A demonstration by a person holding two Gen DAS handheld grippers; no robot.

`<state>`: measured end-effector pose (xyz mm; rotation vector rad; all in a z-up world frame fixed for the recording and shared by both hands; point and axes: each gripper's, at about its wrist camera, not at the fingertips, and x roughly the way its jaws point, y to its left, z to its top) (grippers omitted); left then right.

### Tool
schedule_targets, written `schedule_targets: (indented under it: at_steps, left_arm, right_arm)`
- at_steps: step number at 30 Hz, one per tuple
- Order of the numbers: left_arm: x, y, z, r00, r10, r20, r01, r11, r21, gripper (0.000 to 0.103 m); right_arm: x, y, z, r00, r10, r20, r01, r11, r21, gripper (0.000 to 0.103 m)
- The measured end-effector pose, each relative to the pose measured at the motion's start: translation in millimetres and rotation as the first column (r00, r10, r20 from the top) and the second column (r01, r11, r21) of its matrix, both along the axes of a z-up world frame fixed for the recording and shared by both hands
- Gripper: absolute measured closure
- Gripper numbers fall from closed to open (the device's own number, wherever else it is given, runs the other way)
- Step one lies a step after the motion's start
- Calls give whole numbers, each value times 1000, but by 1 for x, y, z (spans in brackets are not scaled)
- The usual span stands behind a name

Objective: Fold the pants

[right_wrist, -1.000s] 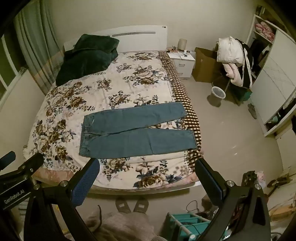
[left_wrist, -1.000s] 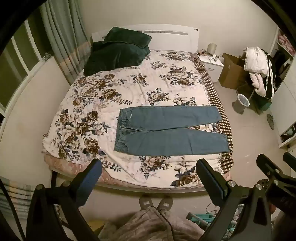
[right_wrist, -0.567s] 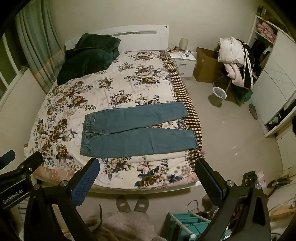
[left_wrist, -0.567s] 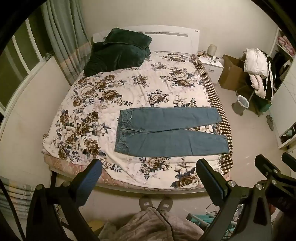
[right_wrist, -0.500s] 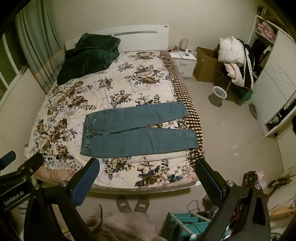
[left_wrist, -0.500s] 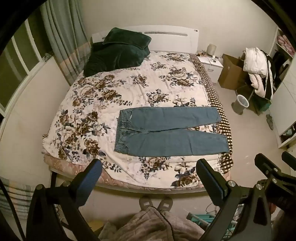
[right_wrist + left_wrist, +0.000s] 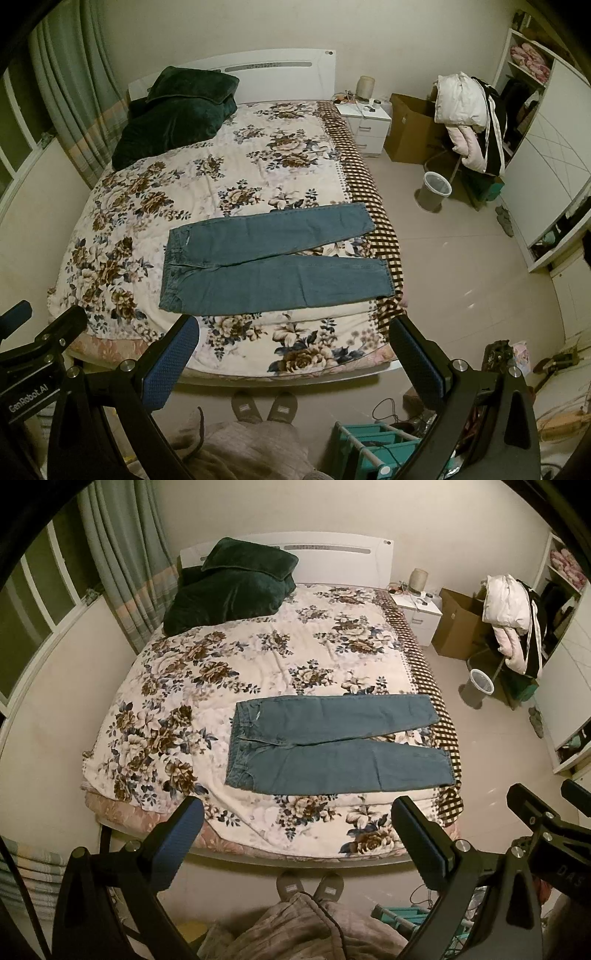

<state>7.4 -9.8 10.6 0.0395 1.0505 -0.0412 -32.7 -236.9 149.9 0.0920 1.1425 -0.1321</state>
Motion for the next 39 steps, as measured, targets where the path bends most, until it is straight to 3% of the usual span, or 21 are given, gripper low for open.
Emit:
schedule_targets:
  at_steps: [39]
  left_arm:
    - [-2,2,0,1000,-2,8,2,1000,-6,0]
  right_arm:
    - [10,-10,6,1000,-1,3,1,1000,3,0]
